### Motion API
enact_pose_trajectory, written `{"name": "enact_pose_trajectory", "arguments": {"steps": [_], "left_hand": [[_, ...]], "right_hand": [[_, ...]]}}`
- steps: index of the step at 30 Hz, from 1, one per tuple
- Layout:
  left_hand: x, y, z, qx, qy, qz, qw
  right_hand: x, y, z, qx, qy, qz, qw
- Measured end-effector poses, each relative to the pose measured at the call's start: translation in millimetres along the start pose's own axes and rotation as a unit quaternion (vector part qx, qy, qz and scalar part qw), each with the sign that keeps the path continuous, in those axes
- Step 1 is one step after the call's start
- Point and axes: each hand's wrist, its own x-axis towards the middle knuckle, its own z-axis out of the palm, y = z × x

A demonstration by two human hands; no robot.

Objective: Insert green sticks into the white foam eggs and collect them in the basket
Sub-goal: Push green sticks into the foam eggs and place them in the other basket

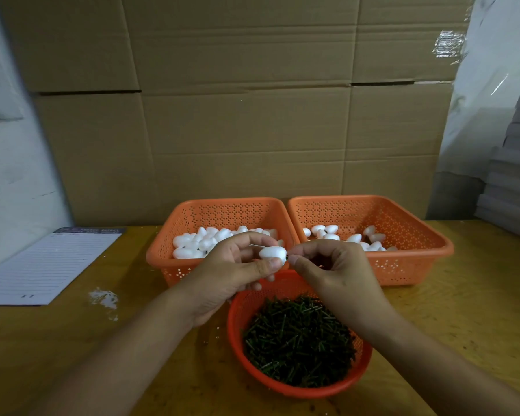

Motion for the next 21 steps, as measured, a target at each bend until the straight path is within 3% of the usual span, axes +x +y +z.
{"name": "enact_pose_trajectory", "arguments": {"steps": [18,21], "left_hand": [[0.3,1.4,-5.7,0.019,-0.005,0.006,1.000],[0.2,3.1,-5.7,0.018,0.001,0.013,1.000]], "right_hand": [[-1.7,-9.1,1.6,0.079,-0.010,0.054,0.995],[-1.7,-8.6,-0.1,0.052,-0.026,0.058,0.997]]}}
